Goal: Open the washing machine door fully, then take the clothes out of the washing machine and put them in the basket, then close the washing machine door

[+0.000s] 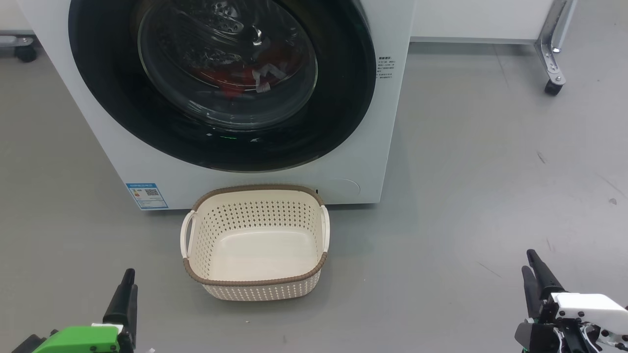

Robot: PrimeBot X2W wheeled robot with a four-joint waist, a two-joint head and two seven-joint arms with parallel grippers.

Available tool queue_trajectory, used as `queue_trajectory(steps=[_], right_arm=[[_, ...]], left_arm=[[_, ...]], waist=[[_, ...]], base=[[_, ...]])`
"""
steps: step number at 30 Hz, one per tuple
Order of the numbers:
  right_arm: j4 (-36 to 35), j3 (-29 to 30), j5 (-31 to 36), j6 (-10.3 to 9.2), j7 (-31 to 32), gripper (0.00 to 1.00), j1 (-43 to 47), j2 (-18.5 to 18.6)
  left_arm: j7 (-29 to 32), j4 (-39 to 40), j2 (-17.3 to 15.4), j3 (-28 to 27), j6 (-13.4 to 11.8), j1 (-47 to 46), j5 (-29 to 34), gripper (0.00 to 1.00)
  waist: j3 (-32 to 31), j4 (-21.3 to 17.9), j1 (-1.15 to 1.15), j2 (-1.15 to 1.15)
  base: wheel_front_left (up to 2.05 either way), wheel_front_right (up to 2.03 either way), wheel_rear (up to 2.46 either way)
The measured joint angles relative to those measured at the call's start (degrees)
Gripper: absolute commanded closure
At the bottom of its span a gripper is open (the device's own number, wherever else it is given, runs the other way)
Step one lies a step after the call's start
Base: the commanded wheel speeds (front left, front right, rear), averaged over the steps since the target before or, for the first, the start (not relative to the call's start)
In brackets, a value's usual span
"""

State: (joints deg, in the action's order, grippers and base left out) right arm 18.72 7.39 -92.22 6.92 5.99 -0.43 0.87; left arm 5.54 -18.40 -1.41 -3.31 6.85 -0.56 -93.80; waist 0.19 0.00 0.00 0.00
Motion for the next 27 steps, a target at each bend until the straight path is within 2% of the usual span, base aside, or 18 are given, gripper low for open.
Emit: queue_trajectory(steps=[13,27], right_arm=[[-0.5,-0.2,1.4,0.00,-1.4,0.00,-0.2,0.1],[-1.1,-2.9,8.7,0.00,-4.7,0.00,-0.5,2.8]], left_arm=[[-1.7,1.1,0.0,0.3,0.0,-0.1,0.3,0.00],[-4.6,2.9,-1.7,2.6,0.0,-0.4,7.7,0.00]], waist=[[0.1,0.0,0.00,0.00],[0.4,0.1,0.00,0.00]], base=[[0.00,0.00,0.00],[0.00,0.00,0.00]])
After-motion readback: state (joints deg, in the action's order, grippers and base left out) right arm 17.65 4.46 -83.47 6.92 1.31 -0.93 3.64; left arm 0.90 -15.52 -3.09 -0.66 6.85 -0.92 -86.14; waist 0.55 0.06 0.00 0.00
